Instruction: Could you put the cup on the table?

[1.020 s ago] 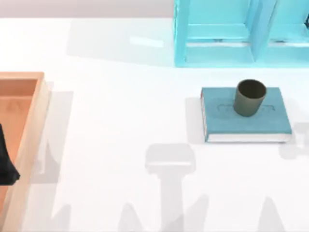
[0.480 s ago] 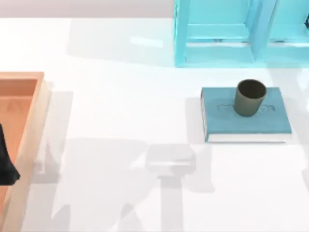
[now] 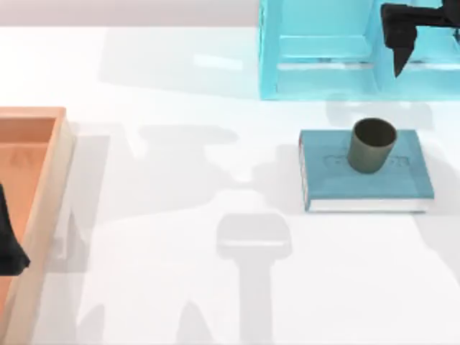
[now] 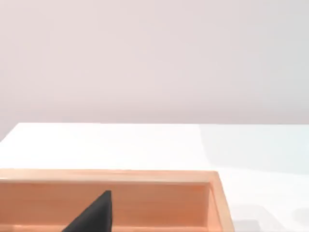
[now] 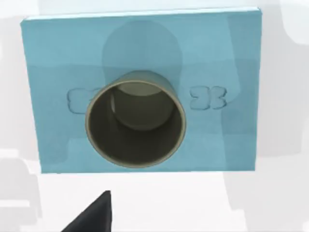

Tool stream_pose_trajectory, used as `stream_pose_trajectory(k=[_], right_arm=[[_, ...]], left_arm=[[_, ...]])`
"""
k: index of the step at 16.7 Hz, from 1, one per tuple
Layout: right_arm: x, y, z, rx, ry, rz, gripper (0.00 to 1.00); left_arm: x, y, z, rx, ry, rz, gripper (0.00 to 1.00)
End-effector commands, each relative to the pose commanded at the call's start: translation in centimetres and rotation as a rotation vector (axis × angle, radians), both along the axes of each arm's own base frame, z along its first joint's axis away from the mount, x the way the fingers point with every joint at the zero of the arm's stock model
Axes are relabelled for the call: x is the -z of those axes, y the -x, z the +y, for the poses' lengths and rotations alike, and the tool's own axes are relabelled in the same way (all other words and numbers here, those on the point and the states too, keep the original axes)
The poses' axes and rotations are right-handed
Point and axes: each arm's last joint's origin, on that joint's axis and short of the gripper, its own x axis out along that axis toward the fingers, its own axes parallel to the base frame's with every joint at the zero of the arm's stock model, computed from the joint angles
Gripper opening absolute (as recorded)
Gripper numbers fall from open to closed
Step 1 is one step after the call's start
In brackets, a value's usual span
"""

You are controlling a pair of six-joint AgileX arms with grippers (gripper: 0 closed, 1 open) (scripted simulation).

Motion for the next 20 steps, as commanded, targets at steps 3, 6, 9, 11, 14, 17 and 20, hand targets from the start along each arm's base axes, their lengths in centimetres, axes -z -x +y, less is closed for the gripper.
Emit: stream_pose_trajectory(k=[3,6,9,11,14,17,20], right_arm=[[2.2,-1.3,1.9,-0.028,0.029,0.096,1.00],[2.8,-1.6,2.4,-0.037,0.037,0.119,1.00],[2.8,-1.6,2.4,-0.037,0.037,0.119,1.00],[2.9,-1.7,2.2,-0.033,0.036,0.119,1.00],[4.3,-1.9,2.4,-0.037,0.036,0.114,1.00],[7.5,-2.1,2.5,-0.037,0.038,0.120,1.00],[11.1,-1.8,2.5,-0.037,0.039,0.125,1.00]], left_arm=[[0.0,0.0,0.0,0.000,0.000,0.000,1.00],[0.0,0.0,0.0,0.000,0.000,0.000,1.00],[0.0,0.0,0.0,0.000,0.000,0.000,1.00],[0.0,0.0,0.0,0.000,0.000,0.000,1.00],[0.0,0.0,0.0,0.000,0.000,0.000,1.00],[0.0,0.0,0.0,0.000,0.000,0.000,1.00],[0.0,0.0,0.0,0.000,0.000,0.000,1.00]])
